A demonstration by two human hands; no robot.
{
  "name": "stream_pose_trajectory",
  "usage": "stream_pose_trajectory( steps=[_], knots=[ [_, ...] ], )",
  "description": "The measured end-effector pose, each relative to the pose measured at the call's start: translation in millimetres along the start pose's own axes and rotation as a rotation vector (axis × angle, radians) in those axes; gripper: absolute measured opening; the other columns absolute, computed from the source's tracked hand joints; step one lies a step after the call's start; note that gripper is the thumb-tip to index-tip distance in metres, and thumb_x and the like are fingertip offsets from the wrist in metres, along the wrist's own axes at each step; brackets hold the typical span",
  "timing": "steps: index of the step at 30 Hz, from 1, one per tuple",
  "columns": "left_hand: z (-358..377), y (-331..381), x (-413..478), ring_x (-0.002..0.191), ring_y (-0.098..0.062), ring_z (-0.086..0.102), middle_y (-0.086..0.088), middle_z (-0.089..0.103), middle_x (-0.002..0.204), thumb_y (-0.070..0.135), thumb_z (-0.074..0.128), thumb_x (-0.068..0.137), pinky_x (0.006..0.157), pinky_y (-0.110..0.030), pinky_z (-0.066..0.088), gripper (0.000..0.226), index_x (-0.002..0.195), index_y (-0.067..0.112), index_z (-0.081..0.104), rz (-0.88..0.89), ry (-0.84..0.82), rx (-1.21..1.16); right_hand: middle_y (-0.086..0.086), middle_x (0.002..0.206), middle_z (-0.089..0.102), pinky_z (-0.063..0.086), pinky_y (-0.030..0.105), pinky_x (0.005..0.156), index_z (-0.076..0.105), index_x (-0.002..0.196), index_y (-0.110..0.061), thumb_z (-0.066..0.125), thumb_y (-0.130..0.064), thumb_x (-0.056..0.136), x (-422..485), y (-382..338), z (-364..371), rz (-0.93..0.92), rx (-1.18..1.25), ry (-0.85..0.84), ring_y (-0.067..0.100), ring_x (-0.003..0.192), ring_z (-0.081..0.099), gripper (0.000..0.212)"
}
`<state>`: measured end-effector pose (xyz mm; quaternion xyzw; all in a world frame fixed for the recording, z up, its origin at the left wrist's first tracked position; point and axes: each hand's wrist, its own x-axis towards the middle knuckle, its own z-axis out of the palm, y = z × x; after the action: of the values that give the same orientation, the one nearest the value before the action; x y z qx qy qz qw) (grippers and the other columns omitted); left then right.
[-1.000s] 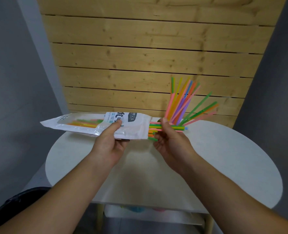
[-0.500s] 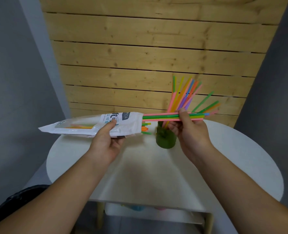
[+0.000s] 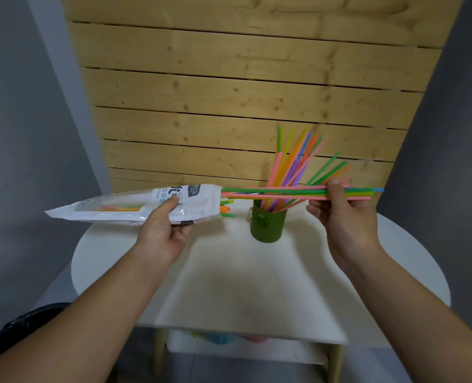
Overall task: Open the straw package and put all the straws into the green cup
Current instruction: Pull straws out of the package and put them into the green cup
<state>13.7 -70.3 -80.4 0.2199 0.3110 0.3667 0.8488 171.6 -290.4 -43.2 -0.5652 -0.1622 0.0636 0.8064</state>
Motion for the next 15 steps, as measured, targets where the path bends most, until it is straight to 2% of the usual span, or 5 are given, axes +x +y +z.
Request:
stream_pose_trajectory(
  steps=[4,7,9,12,15],
  knots=[
    [-1.2,-0.6,1.2,0.076,-0.019,0.079,-0.006,0.081,0.089,0.005,0.071,0.093,0.061,-0.034,0.066,0.016,0.108,0.010,0.067,0.005,0.014,0.006,-0.002,0.087,0.078,0.059,0.023,0.064,0.071,0.100,-0.023,0.058,-0.032,0.099,3.3,-0.2,-13.8,-0.013,-0.031,0.036,0.010,0.068,0.071,0.016],
    [-1.3,-1.8,1.7,0.073,-0.018,0.079,-0.005,0.082,0.085,0.006,0.071,0.093,0.054,-0.031,0.063,0.017,0.109,0.010,0.066,0.009,0.014,0.015,0.002,0.088,0.077,0.059,0.023,0.064,0.071,0.108,-0.013,0.060,-0.032,0.098,7.0,-0.5,-24.1,-0.033,-0.075,0.079,0.011,0.068,0.072,0.024],
    [0.2,-3.9,1.1,0.075,-0.019,0.079,-0.007,0.081,0.094,0.006,0.071,0.094,0.053,-0.032,0.063,0.019,0.112,0.009,0.066,0.004,0.012,0.019,0.005,0.085,0.075,0.059,0.022,0.064,0.069,0.112,-0.007,0.060,-0.031,0.098,8.9,-1.7,-30.9,-0.052,-0.095,0.119,0.010,0.067,0.072,0.029],
    [3.9,-8.6,-0.4,0.072,-0.018,0.079,-0.008,0.079,0.099,0.006,0.072,0.093,0.055,-0.032,0.064,0.021,0.112,0.009,0.066,-0.003,0.010,0.029,0.000,0.076,0.073,0.059,0.023,0.063,0.070,0.100,-0.013,0.061,-0.032,0.097,9.7,-5.2,-40.0,-0.094,-0.127,0.178,0.010,0.064,0.071,0.022],
    [7.4,-14.8,-2.0,0.071,-0.019,0.080,-0.007,0.082,0.089,0.005,0.072,0.092,0.055,-0.033,0.064,0.019,0.111,0.008,0.067,-0.013,-0.005,0.032,-0.006,0.071,0.075,0.060,0.023,0.062,0.070,0.087,-0.023,0.061,-0.036,0.096,7.7,-9.4,-45.0,-0.154,-0.192,0.210,0.012,0.065,0.072,0.018]
  ],
)
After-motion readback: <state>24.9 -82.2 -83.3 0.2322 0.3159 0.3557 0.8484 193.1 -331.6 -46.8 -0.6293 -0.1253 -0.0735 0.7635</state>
